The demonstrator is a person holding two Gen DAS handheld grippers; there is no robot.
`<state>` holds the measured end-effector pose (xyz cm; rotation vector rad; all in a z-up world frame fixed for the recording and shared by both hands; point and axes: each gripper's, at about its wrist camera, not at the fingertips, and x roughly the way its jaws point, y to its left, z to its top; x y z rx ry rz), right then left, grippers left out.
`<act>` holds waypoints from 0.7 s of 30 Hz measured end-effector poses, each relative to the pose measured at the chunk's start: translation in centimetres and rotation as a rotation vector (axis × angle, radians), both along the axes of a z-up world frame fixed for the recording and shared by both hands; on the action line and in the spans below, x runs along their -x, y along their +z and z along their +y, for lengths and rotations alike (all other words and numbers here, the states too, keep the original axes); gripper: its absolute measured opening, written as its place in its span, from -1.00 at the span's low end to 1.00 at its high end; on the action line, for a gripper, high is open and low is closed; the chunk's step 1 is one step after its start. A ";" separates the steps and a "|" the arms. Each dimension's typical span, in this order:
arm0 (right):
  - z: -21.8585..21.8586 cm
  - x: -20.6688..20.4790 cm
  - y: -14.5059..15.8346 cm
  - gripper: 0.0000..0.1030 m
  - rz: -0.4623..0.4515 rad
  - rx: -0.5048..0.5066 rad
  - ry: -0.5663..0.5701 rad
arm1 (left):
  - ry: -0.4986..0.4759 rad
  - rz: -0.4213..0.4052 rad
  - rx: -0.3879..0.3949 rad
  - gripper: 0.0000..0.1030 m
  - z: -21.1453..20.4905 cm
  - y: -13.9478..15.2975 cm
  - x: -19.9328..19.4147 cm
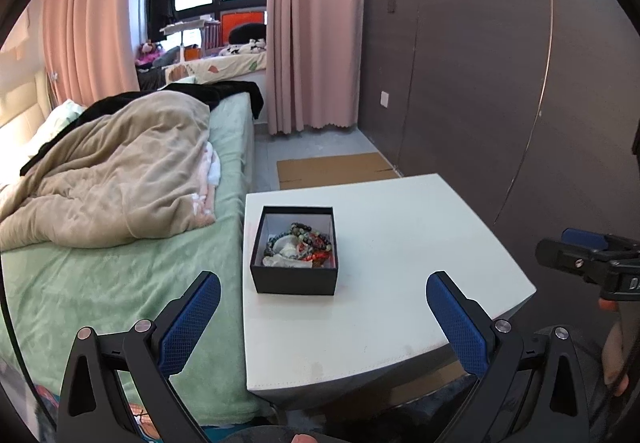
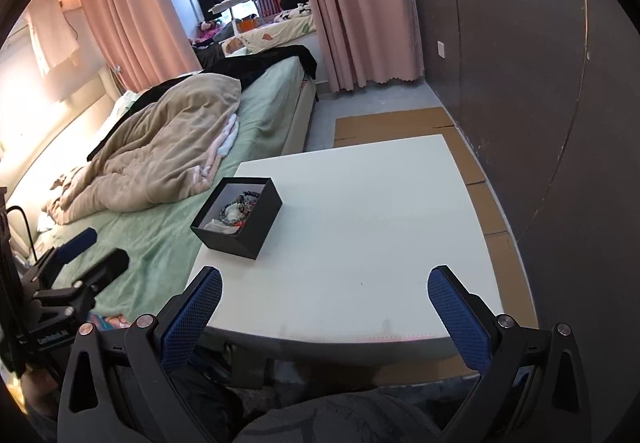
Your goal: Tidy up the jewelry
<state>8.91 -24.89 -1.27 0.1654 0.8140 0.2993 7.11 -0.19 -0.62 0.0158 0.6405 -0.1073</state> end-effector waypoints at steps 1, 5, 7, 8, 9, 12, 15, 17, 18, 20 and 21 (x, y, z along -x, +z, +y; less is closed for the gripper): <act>-0.1 0.0 0.0 1.00 0.000 -0.006 -0.004 | 0.004 -0.002 0.001 0.99 0.1 -0.1 -0.1; 0.1 0.2 0.1 1.00 -0.019 0.025 -0.032 | 0.029 -0.021 0.006 0.99 0.4 -0.2 0.1; 0.3 0.1 0.1 1.00 -0.024 0.039 -0.037 | 0.037 -0.050 0.006 0.99 0.3 0.0 0.6; 0.4 0.1 0.2 1.00 -0.026 0.048 -0.044 | 0.041 -0.064 0.004 0.99 0.4 0.1 0.9; 0.4 0.1 0.2 1.00 -0.031 0.057 -0.049 | 0.047 -0.071 0.002 0.99 0.4 0.1 1.0; 0.6 0.4 0.4 1.00 -0.043 0.069 -0.051 | 0.058 -0.073 -0.011 0.99 0.3 0.2 1.1; 0.5 0.5 0.4 1.00 -0.045 0.067 -0.061 | 0.049 -0.064 -0.005 0.99 0.4 0.1 1.1; 0.5 0.5 0.3 1.00 -0.042 0.064 -0.069 | 0.056 -0.056 0.002 0.99 0.6 0.1 1.0; 0.4 0.6 0.3 1.00 -0.041 0.062 -0.068 | 0.058 -0.053 0.004 0.99 0.7 0.1 0.9; 0.4 0.6 0.3 1.00 -0.041 0.062 -0.071 | 0.059 -0.049 0.009 0.99 0.8 0.1 0.9; 0.4 0.6 0.3 1.00 -0.040 0.062 -0.074 | 0.061 -0.051 0.006 0.99 0.8 0.1 0.9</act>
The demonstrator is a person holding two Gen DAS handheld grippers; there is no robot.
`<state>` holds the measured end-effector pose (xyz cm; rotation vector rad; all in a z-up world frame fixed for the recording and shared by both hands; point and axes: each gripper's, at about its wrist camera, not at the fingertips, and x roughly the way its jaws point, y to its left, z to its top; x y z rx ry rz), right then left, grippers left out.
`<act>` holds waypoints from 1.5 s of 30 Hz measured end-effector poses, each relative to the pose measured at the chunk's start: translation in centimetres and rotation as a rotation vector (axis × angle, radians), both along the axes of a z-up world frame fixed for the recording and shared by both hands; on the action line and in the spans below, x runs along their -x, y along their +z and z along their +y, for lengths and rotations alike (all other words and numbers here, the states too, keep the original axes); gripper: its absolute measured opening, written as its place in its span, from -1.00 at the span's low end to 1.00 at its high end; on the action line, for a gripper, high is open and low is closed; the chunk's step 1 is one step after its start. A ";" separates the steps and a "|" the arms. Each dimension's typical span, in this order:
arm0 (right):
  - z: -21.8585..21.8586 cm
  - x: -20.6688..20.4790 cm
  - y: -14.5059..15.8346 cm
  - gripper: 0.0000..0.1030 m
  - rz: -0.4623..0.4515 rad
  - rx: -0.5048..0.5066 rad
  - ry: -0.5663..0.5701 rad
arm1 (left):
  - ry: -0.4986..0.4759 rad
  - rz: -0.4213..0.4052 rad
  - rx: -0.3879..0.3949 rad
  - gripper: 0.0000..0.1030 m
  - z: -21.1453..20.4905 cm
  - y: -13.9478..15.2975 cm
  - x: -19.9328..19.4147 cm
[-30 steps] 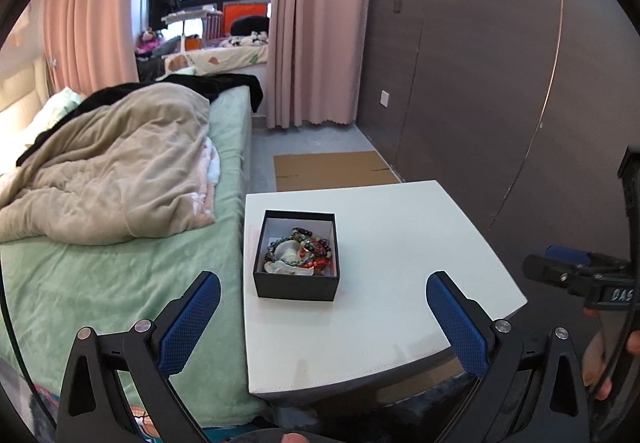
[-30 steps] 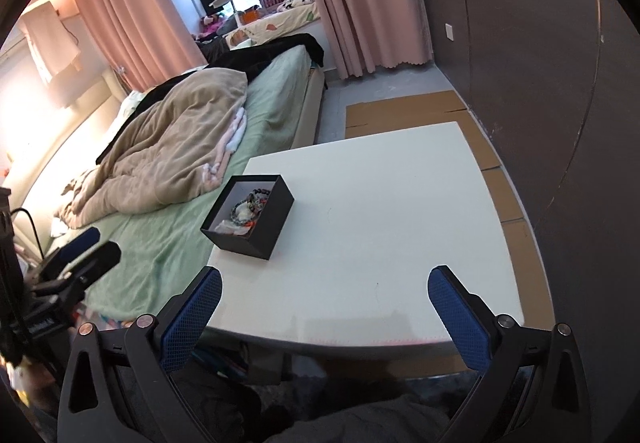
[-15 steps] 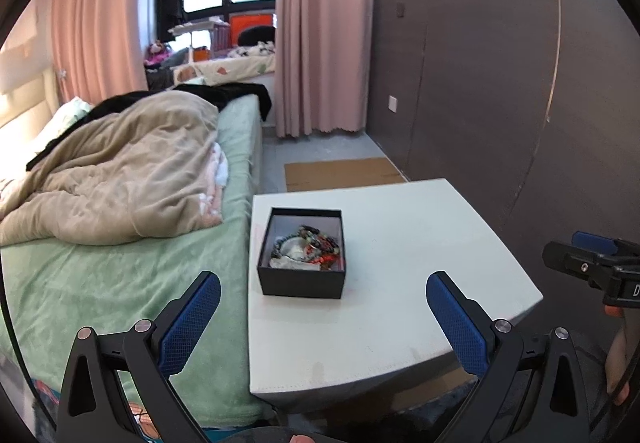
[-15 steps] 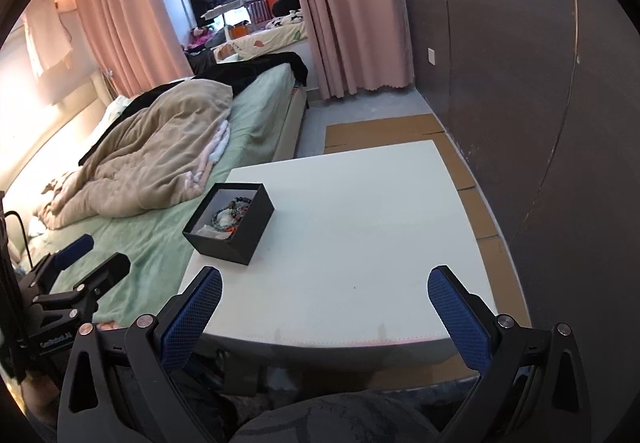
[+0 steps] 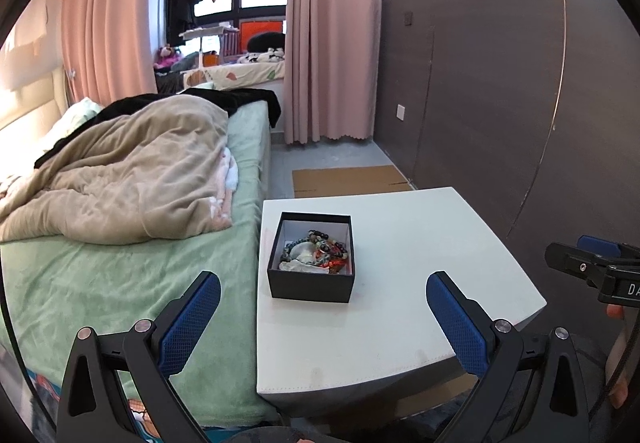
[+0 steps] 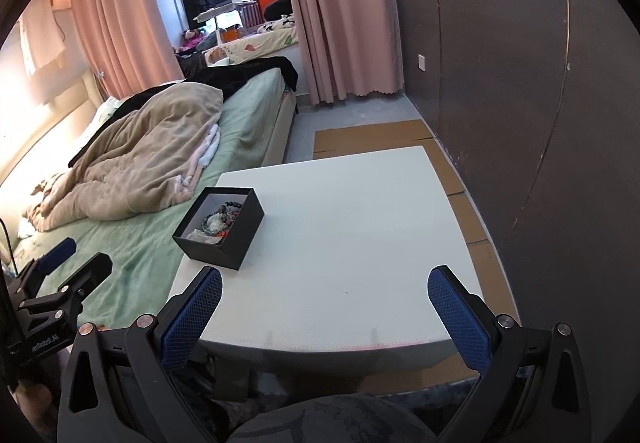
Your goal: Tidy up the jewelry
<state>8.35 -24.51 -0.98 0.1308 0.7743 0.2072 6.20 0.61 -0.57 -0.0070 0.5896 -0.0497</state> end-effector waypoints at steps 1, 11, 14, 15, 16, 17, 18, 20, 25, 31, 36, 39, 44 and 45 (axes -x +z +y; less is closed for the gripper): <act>0.0 0.0 0.0 1.00 0.001 -0.002 -0.003 | 0.004 -0.003 -0.002 0.99 0.0 0.0 0.0; -0.2 -0.1 -0.1 1.00 0.004 -0.014 -0.024 | 0.009 -0.014 0.004 0.99 0.2 -0.1 0.3; -0.1 0.0 -0.2 1.00 0.001 -0.004 -0.029 | 0.009 -0.015 -0.004 0.99 0.0 -0.1 0.3; -0.1 0.0 -0.2 1.00 0.001 -0.003 -0.032 | 0.009 -0.015 -0.008 0.99 -0.1 -0.1 0.3; 0.0 0.0 -0.2 1.00 0.001 -0.001 -0.034 | 0.009 -0.015 -0.011 0.99 -0.1 -0.1 0.3; 0.0 0.0 -0.2 1.00 0.001 -0.001 -0.032 | 0.008 -0.014 -0.016 0.99 -0.3 -0.1 0.3; 0.0 0.0 -0.2 1.00 0.000 0.001 -0.032 | 0.008 -0.014 -0.018 0.99 -0.3 -0.1 0.3; 0.0 0.0 -0.2 1.00 -0.002 0.010 -0.034 | 0.007 -0.013 -0.022 0.99 -0.4 -0.1 0.3; 0.0 -0.1 -0.3 1.00 0.000 0.017 -0.039 | 0.008 -0.013 -0.019 0.99 -0.4 -0.1 0.3; -0.1 -0.1 -0.3 1.00 0.000 0.017 -0.038 | 0.006 -0.021 -0.017 0.99 -0.5 0.0 0.3; -0.2 -0.1 -0.3 1.00 0.004 0.014 -0.040 | 0.004 -0.014 -0.008 0.99 -0.2 0.0 0.2; -0.2 -0.1 -0.3 1.00 0.002 0.016 -0.040 | 0.013 -0.013 -0.009 0.99 -0.2 0.0 0.3; -0.2 -0.2 -0.3 1.00 0.004 0.015 -0.040 | 0.016 -0.019 -0.022 0.99 -0.4 0.1 0.4; -0.3 -0.2 -0.3 1.00 0.006 0.012 -0.041 | 0.015 -0.020 -0.024 0.99 -0.3 0.0 0.4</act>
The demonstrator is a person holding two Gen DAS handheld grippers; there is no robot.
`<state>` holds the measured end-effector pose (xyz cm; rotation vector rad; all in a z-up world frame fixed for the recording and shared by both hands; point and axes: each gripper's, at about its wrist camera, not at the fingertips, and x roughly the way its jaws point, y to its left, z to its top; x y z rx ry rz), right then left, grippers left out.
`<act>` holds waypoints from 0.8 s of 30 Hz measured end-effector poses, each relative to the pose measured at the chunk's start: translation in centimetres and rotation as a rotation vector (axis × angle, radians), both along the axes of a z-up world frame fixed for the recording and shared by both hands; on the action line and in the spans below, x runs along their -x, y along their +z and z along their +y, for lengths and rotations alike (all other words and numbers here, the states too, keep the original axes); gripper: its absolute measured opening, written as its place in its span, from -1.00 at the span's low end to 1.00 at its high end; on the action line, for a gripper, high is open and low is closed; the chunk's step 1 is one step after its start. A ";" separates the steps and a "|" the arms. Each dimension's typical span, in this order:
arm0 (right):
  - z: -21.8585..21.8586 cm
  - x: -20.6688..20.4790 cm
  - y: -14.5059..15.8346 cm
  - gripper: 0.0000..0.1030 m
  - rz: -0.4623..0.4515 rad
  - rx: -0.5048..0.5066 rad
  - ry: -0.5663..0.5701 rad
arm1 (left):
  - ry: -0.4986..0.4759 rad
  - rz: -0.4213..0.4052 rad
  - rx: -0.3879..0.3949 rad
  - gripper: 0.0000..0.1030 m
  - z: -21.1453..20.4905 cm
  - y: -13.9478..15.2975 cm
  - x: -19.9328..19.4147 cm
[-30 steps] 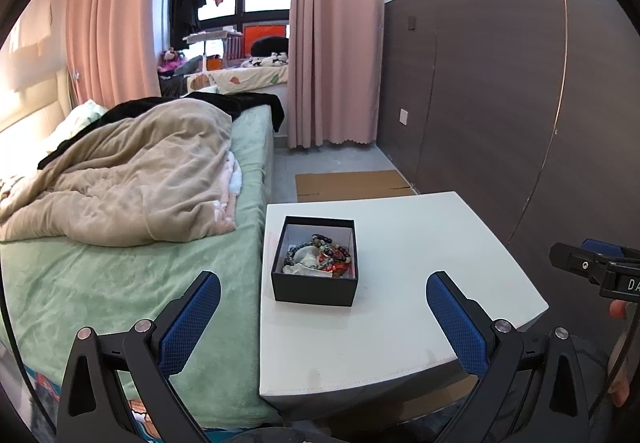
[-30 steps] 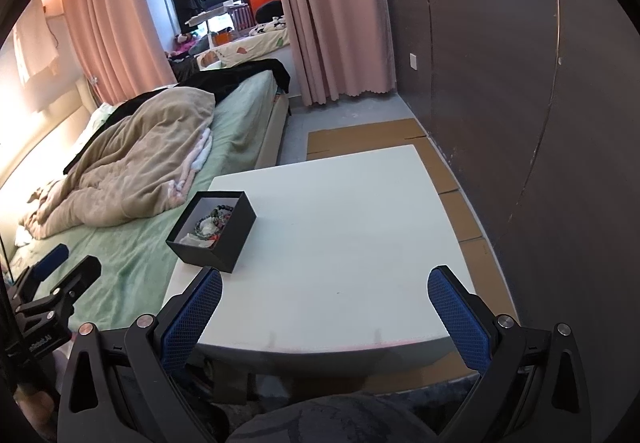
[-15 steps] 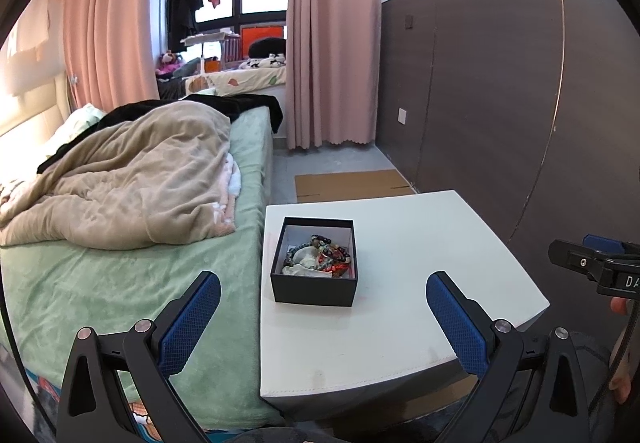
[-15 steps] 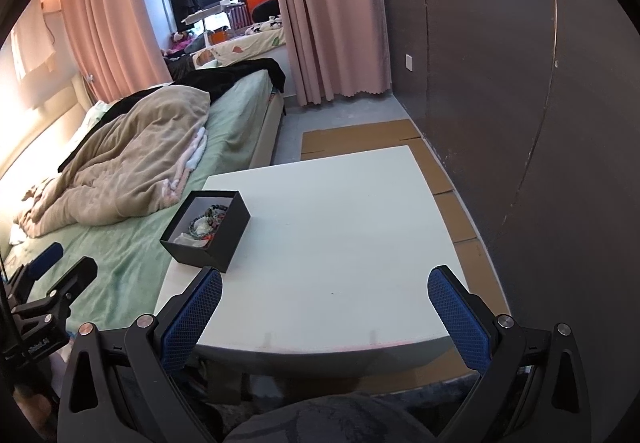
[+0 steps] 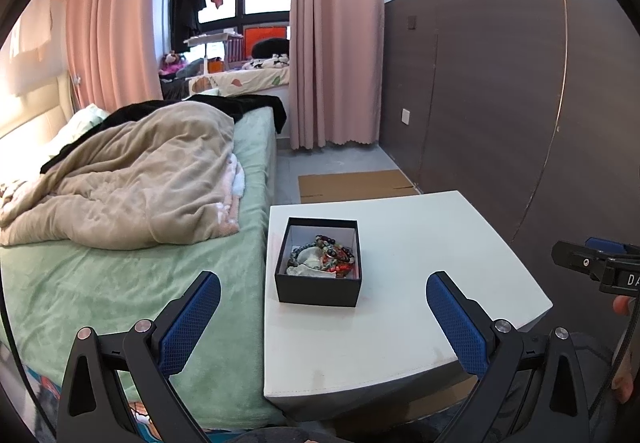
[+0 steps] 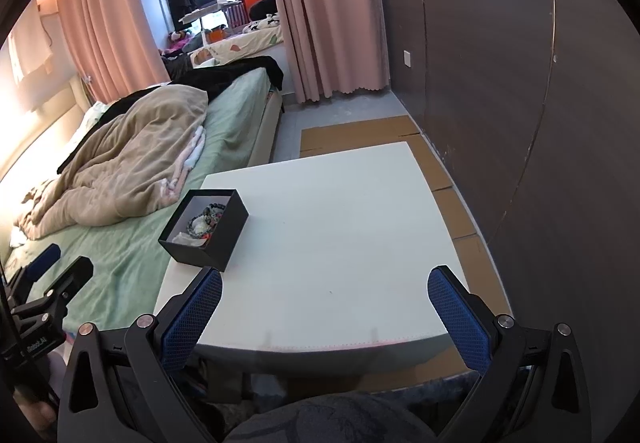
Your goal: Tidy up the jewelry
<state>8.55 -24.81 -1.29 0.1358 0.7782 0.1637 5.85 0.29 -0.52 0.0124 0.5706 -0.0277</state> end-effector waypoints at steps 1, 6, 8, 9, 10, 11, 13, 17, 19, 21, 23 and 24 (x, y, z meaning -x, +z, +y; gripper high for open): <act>0.0 0.0 0.0 1.00 0.000 -0.001 -0.001 | 0.000 -0.001 -0.003 0.99 -0.1 0.0 0.0; -0.1 -0.1 0.0 1.00 -0.002 0.000 -0.001 | 0.000 -0.001 0.005 0.99 -0.1 0.0 0.0; -0.2 -0.1 0.0 1.00 -0.001 0.001 -0.001 | 0.002 -0.001 0.009 0.99 -0.1 0.0 0.1; -0.2 -0.1 -0.1 1.00 -0.001 0.002 -0.002 | 0.002 -0.001 0.008 0.99 0.0 0.0 0.1; -0.3 -0.2 -0.1 1.00 0.000 0.003 -0.003 | 0.003 -0.002 0.007 0.99 0.0 0.0 0.1; -0.3 -0.2 -0.1 1.00 0.000 0.003 -0.004 | 0.004 -0.003 0.006 0.99 -0.1 0.0 0.1; -0.4 -0.2 -0.1 1.00 0.001 0.002 -0.004 | 0.004 -0.005 0.006 0.99 -0.1 0.1 0.1; -0.4 -0.2 -0.1 1.00 0.000 0.003 -0.004 | 0.003 -0.007 0.008 0.99 0.1 0.1 0.1; -0.4 -0.2 -0.1 1.00 0.000 0.004 -0.006 | 0.006 -0.009 0.007 0.99 0.1 0.1 0.2; -0.3 -0.3 -0.2 1.00 0.001 0.005 -0.008 | 0.008 -0.011 0.008 0.99 0.2 0.1 0.1; -0.3 -0.3 -0.2 1.00 0.002 0.005 -0.008 | 0.008 -0.011 0.008 0.99 0.2 0.1 0.1; -0.3 -0.2 -0.2 1.00 0.002 0.005 -0.009 | 0.008 -0.011 0.008 0.99 0.2 0.1 0.1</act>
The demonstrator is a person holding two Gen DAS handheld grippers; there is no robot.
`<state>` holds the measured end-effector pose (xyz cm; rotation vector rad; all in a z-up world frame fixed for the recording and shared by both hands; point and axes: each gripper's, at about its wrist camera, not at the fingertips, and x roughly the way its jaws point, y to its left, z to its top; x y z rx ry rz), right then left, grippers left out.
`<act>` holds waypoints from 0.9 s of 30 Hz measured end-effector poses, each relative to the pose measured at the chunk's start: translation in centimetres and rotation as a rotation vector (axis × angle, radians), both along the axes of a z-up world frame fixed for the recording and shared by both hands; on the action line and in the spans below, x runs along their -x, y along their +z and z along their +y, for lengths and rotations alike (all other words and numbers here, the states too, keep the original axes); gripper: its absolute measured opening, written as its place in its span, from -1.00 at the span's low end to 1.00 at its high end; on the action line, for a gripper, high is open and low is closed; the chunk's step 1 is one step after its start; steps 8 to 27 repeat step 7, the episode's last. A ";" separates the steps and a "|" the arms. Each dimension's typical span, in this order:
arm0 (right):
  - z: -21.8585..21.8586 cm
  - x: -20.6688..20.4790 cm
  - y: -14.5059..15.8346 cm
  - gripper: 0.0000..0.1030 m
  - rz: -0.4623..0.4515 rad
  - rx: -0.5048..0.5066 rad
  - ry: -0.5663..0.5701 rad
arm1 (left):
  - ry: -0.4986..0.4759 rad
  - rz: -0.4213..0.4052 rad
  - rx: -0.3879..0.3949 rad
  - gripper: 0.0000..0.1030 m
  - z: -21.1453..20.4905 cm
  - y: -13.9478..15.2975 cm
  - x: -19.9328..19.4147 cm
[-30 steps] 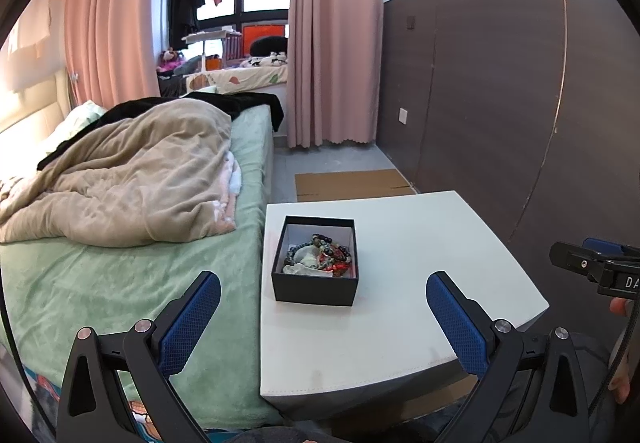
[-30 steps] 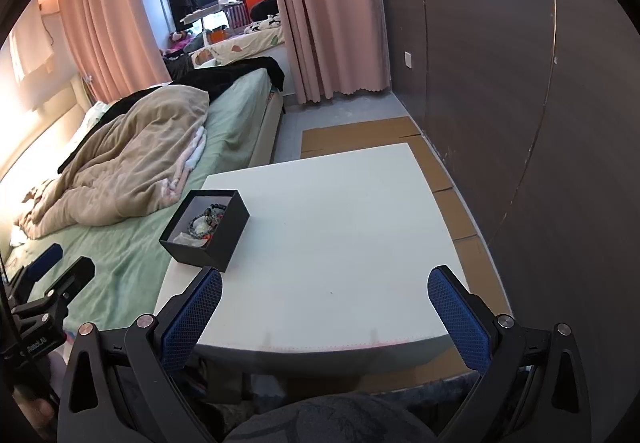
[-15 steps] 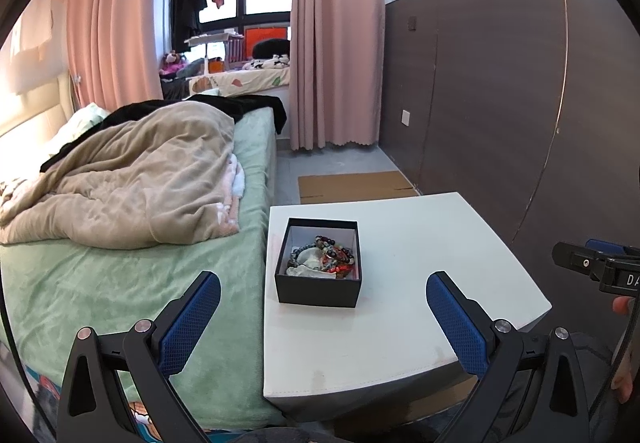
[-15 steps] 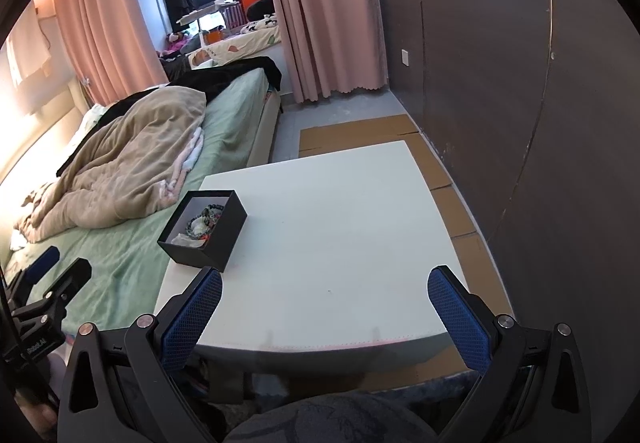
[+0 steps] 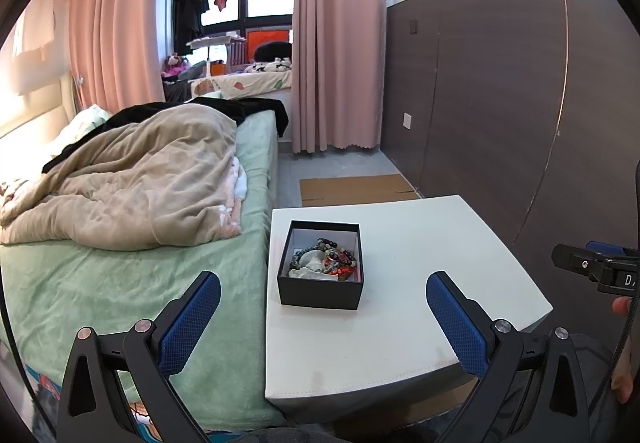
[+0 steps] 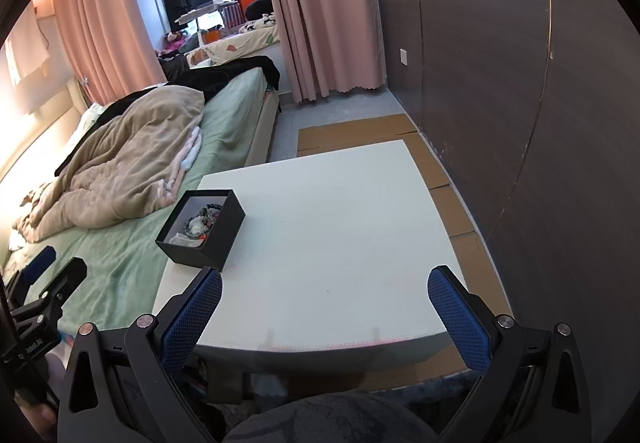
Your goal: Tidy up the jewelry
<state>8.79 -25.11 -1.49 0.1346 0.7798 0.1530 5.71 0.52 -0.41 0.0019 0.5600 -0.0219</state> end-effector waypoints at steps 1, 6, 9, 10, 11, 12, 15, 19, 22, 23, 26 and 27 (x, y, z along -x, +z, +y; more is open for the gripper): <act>0.0 -0.1 0.0 1.00 0.000 0.000 0.001 | 0.000 0.000 0.000 0.99 0.0 0.0 0.0; 0.0 -0.1 0.0 1.00 -0.001 0.002 0.000 | -0.001 0.000 -0.001 0.99 0.0 0.0 0.0; 0.1 -0.1 0.0 1.00 0.000 0.004 -0.002 | -0.002 -0.001 -0.001 0.99 0.0 0.0 0.0; 0.1 -0.1 0.0 1.00 0.000 0.004 -0.002 | -0.002 -0.001 -0.001 0.99 0.0 0.0 0.0; 0.1 -0.1 0.0 1.00 0.000 0.004 -0.002 | -0.002 -0.001 -0.001 0.99 0.0 0.0 0.0; 0.1 -0.1 0.0 1.00 0.000 0.004 -0.002 | -0.002 -0.001 -0.001 0.99 0.0 0.0 0.0; 0.1 -0.1 0.0 1.00 0.000 0.004 -0.002 | -0.002 -0.001 -0.001 0.99 0.0 0.0 0.0; 0.1 -0.1 0.0 1.00 0.000 0.004 -0.002 | -0.002 -0.001 -0.001 0.99 0.0 0.0 0.0; 0.1 -0.1 0.0 1.00 0.000 0.004 -0.002 | -0.002 -0.001 -0.001 0.99 0.0 0.0 0.0; 0.1 -0.1 0.0 1.00 0.000 0.004 -0.002 | -0.002 -0.001 -0.001 0.99 0.0 0.0 0.0; 0.1 -0.1 0.0 1.00 0.000 0.004 -0.002 | -0.002 -0.001 -0.001 0.99 0.0 0.0 0.0; 0.1 -0.1 0.0 1.00 0.000 0.004 -0.002 | -0.002 -0.001 -0.001 0.99 0.0 0.0 0.0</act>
